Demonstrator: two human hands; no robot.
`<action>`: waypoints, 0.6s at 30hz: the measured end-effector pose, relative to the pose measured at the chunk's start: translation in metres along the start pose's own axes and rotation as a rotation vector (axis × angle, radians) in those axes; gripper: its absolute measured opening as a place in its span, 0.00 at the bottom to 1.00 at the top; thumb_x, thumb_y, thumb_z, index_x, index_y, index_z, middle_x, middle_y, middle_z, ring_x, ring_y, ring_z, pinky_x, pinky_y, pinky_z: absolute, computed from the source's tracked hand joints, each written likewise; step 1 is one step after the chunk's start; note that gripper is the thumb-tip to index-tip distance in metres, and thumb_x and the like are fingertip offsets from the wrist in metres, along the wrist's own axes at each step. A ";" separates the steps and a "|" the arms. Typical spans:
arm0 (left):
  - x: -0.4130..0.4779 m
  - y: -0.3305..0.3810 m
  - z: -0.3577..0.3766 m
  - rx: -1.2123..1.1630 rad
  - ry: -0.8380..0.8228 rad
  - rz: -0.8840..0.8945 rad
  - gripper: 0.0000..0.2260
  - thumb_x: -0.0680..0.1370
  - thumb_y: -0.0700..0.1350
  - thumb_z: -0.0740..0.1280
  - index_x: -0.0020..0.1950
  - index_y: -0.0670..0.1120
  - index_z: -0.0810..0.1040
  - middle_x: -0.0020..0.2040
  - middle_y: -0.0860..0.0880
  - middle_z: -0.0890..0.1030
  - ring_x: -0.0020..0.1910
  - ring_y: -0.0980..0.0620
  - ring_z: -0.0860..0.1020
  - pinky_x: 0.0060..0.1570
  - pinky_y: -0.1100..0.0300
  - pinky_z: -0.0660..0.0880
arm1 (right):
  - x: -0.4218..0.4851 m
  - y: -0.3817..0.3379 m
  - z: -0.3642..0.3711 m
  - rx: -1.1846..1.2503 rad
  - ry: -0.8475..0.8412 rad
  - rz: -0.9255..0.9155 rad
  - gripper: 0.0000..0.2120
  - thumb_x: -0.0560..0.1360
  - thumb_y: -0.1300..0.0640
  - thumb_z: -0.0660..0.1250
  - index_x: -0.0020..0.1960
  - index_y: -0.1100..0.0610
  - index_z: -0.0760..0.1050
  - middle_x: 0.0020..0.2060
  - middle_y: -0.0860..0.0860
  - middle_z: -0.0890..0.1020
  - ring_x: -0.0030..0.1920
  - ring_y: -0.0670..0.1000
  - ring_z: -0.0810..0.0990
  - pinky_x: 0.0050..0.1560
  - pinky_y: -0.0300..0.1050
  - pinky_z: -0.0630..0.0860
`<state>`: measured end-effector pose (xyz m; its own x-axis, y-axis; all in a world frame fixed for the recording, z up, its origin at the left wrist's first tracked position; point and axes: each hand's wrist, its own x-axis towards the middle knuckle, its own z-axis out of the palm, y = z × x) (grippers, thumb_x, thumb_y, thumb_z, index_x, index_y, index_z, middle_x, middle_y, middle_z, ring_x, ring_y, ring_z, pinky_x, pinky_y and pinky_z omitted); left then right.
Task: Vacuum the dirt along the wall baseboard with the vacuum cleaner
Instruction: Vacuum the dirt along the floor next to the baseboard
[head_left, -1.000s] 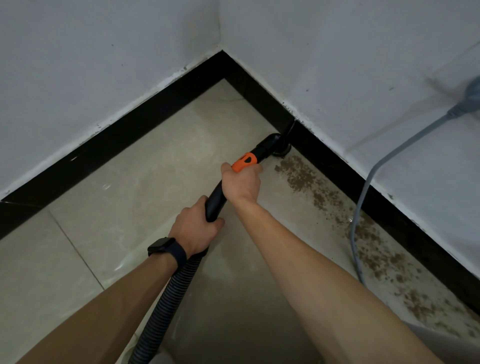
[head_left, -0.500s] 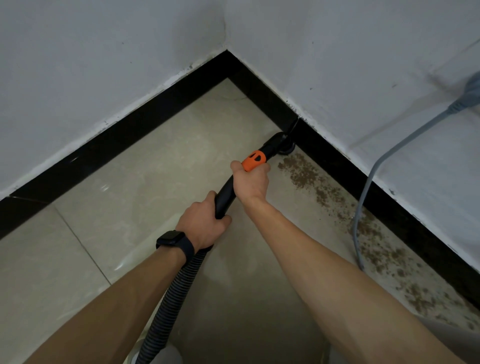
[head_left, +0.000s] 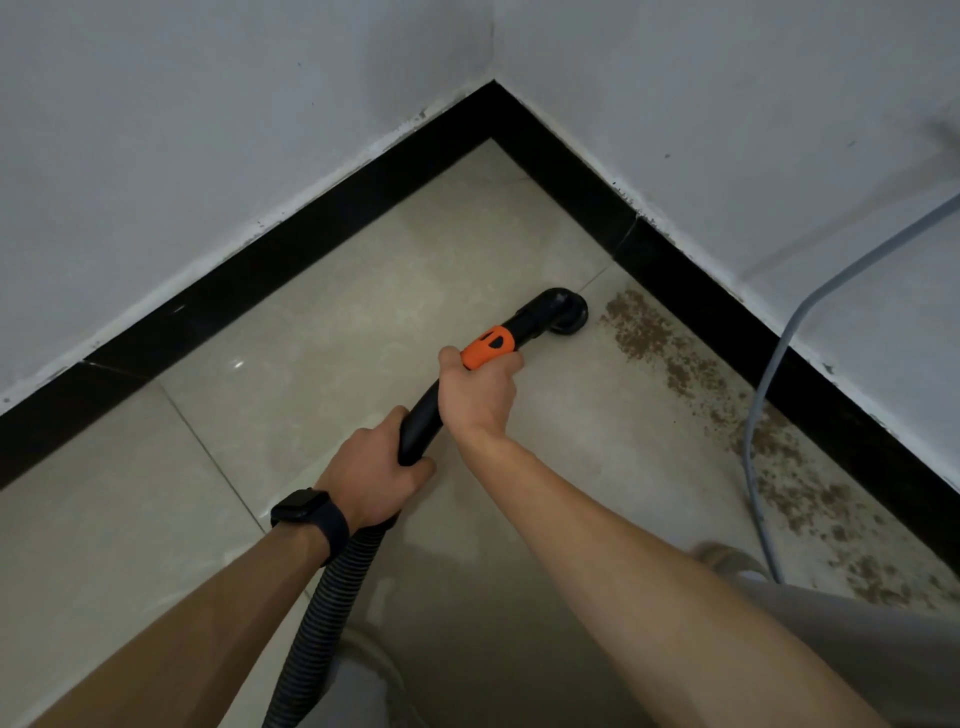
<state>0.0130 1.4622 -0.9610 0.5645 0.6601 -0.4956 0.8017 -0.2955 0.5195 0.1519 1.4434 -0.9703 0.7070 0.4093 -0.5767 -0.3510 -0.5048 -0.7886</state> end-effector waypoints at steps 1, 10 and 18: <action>-0.003 -0.003 0.000 0.006 -0.002 0.000 0.13 0.73 0.49 0.70 0.42 0.52 0.65 0.33 0.49 0.76 0.28 0.52 0.75 0.26 0.60 0.66 | -0.004 0.002 0.001 0.003 0.000 0.001 0.19 0.79 0.54 0.68 0.62 0.56 0.62 0.39 0.47 0.77 0.35 0.43 0.77 0.23 0.26 0.66; -0.011 -0.004 0.005 -0.065 0.014 -0.022 0.11 0.71 0.50 0.70 0.42 0.53 0.66 0.32 0.49 0.78 0.27 0.53 0.76 0.25 0.60 0.68 | -0.012 0.000 -0.001 -0.060 0.012 -0.023 0.19 0.79 0.53 0.67 0.63 0.56 0.61 0.40 0.47 0.77 0.36 0.43 0.77 0.29 0.34 0.70; -0.021 -0.001 0.012 -0.155 -0.029 -0.073 0.09 0.71 0.47 0.70 0.45 0.50 0.70 0.34 0.47 0.82 0.30 0.47 0.80 0.34 0.45 0.79 | -0.017 0.012 -0.003 -0.089 0.013 -0.024 0.23 0.79 0.54 0.67 0.67 0.59 0.59 0.43 0.50 0.78 0.38 0.47 0.79 0.32 0.39 0.73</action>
<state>0.0027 1.4398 -0.9595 0.5134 0.6552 -0.5542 0.8019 -0.1362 0.5818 0.1375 1.4281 -0.9688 0.7227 0.4127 -0.5544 -0.2781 -0.5608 -0.7799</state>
